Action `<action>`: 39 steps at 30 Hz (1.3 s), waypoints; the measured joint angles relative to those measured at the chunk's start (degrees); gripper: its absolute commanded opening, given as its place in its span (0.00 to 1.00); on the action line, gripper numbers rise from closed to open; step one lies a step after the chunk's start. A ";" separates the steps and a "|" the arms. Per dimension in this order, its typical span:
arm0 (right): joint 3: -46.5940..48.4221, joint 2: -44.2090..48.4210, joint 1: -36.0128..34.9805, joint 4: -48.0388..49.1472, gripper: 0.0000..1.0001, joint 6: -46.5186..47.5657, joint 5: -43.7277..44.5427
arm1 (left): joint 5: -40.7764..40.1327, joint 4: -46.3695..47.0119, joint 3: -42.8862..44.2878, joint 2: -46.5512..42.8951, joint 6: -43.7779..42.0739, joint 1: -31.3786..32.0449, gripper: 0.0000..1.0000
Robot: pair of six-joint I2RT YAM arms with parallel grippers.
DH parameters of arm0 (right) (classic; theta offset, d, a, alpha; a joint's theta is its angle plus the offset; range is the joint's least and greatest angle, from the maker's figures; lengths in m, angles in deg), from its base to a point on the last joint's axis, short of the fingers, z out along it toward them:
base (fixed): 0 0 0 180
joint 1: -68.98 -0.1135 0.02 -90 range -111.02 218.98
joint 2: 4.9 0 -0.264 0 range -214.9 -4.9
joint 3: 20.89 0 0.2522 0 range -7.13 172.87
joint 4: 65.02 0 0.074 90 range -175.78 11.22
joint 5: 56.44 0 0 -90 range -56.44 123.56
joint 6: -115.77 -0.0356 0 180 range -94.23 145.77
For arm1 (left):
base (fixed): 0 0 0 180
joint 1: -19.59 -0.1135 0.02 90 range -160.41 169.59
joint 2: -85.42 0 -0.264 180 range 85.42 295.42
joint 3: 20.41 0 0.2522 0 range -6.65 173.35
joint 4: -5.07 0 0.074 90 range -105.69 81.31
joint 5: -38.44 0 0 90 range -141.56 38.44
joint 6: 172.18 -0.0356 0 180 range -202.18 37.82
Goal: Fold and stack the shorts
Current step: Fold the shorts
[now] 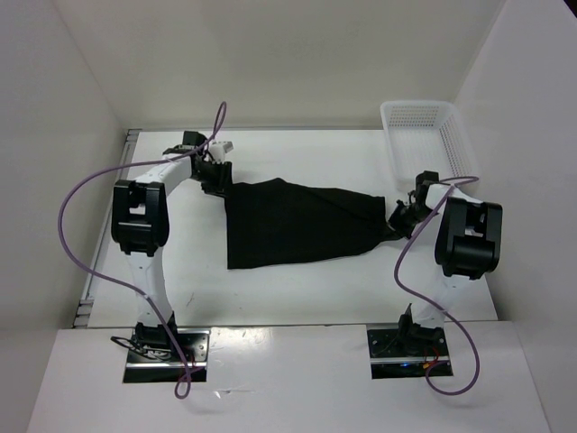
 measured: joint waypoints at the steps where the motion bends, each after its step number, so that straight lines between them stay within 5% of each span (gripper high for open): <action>1: -0.11 0.26 0.00 0.13 0.00 0.11 -0.02 | -1.03 0.52 -0.04 1.09 -0.02 0.00 0.48; 14: -0.72 3.87 -0.02 1.40 0.00 0.90 2.19 | -12.66 6.12 0.04 3.48 0.07 -0.28 0.38; 20: -0.72 4.26 -0.46 1.62 0.00 0.94 2.58 | -8.59 5.62 -1.14 2.12 -0.04 -1.05 0.51; 39: -0.72 4.33 -1.27 1.75 0.00 1.07 2.56 | -1.07 6.88 3.93 -0.04 0.00 -1.09 0.59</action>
